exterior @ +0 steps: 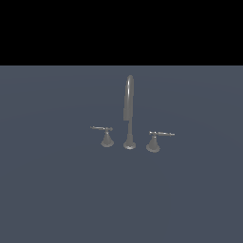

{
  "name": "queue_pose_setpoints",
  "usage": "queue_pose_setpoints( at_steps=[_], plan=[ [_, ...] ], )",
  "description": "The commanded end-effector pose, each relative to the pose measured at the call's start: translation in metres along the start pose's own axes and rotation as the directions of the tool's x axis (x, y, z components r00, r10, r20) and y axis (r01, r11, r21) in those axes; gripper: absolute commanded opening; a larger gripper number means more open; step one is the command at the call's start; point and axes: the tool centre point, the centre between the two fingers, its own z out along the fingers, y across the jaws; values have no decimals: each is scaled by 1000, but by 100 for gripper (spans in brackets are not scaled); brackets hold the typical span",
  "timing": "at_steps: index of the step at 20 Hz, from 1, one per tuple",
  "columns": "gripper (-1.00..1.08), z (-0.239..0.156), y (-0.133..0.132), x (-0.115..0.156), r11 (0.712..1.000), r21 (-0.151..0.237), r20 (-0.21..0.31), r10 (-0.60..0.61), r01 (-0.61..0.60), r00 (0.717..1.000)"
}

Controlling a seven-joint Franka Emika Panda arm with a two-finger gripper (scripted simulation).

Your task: Turn on the faucet by rotating a designated handle.

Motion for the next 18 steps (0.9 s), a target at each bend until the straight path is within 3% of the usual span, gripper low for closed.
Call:
queue_pose_setpoints(
  at_steps=[1, 9, 13, 18],
  plan=[
    [-100, 15, -10, 16, 997, 19, 16, 74, -75, 997],
    [-100, 69, -38, 65, 946, 41, 60, 318, -321, 946],
    [-100, 99, -48, 87, 896, 35, 73, 439, -443, 895],
    [-100, 140, -58, 113, 810, 21, 72, 583, -586, 809]
  ],
)
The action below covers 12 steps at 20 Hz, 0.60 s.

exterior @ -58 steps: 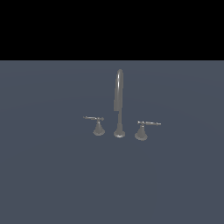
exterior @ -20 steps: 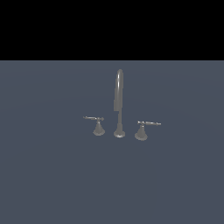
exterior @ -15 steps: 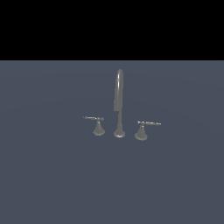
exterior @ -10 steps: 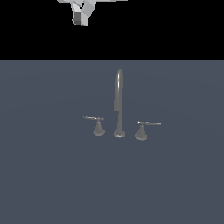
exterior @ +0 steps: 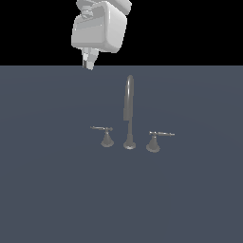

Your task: Turn on the faucet by rotating a designated handle.

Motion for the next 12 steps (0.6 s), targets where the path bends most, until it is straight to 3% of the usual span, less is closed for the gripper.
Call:
queue_pose_setpoints(
  at_steps=[1, 6, 12],
  plan=[
    [-100, 21, -10, 10, 996, -1, -6, 86, -86, 996],
    [-100, 62, -25, 30, 968, -2, -33, 251, -251, 967],
    [-100, 111, -37, 56, 900, 10, -87, 434, -435, 896]
  ],
)
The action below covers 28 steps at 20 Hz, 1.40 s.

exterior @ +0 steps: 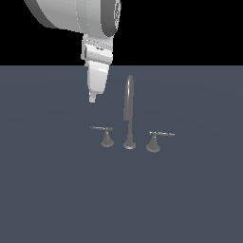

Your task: Turn on the faucet by rotating a designated handle.

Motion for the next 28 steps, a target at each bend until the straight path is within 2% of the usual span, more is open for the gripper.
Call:
queue_pose_setpoints(
  at_steps=[1, 9, 17, 21, 28],
  plan=[
    [-100, 21, -8, 7, 997, 5, -27, 82, -82, 996],
    [-100, 77, -25, 30, 954, 50, -118, 300, -296, 947],
    [-100, 105, -32, 45, 912, 99, -170, 410, -398, 896],
    [-100, 111, -33, 48, 902, 111, -180, 431, -417, 884],
    [-100, 112, -31, 45, 901, 112, -181, 432, -418, 884]
  ],
)
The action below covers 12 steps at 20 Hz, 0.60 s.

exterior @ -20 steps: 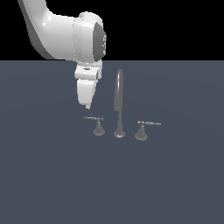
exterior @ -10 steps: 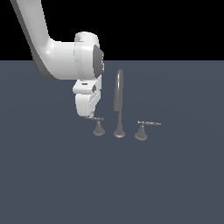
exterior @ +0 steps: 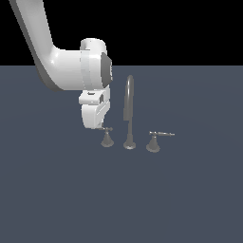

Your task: Turn on the faucet by rotating a designated handle.

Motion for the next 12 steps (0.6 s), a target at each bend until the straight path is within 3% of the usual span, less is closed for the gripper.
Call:
queue_pose_setpoints(
  at_steps=[1, 10, 12],
  plan=[
    [-100, 0, 5, -3, 1000, 0, 0, -1, 1, 1000],
    [-100, 0, 35, -17, 1000, 1, 0, 0, 0, 1000],
    [-100, -2, 27, -16, 1000, 14, 0, 0, 0, 1000]
  ],
)
